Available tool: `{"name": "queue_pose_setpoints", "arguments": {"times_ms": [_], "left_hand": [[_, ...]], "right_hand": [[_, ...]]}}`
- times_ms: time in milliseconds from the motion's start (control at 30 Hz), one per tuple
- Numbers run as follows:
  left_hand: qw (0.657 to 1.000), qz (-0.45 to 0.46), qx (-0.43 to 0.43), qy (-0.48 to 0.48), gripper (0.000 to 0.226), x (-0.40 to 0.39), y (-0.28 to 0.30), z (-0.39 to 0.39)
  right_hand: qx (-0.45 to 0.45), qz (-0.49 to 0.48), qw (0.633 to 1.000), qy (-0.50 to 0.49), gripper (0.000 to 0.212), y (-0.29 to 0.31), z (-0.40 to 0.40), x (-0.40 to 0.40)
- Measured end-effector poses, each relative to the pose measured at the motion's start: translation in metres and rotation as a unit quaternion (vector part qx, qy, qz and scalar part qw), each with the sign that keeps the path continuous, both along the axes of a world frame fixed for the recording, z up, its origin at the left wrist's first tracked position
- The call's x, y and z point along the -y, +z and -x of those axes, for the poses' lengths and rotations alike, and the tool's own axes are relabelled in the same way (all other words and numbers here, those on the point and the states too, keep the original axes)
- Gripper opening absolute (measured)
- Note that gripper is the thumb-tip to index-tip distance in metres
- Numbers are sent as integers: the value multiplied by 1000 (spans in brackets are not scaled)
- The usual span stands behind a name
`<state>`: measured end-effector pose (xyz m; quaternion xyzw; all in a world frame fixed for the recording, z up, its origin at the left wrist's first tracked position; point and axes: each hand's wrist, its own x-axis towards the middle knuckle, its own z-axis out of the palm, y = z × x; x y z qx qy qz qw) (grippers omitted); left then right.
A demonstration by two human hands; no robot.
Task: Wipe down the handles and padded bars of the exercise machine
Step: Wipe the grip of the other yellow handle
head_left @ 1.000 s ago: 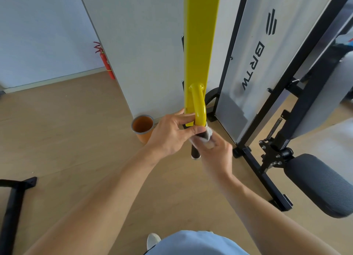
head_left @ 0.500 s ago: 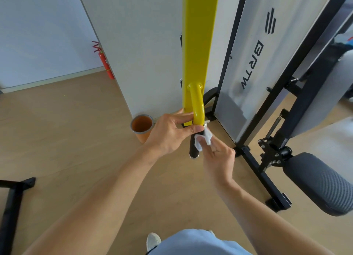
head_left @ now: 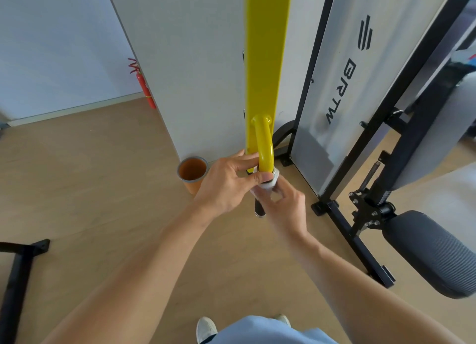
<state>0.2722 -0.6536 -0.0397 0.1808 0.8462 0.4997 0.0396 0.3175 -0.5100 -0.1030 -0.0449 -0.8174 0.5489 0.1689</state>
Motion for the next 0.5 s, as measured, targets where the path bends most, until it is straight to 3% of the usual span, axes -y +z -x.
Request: {"name": "queue_pose_setpoints", "arguments": {"times_ms": [133,333,500], "left_hand": [[1000,-3,11,7,22,-1,5,-4],[1000,5,14,18,25,-2,4,-3],[999,-26,27,-7,19,-1,0,-4]], "right_hand": [[111,-47,992,30,26,-35,-9,-7],[-29,27,999,20,19,21,2,-7],[191,-82,978,33,36,-58,-1,-17]]}}
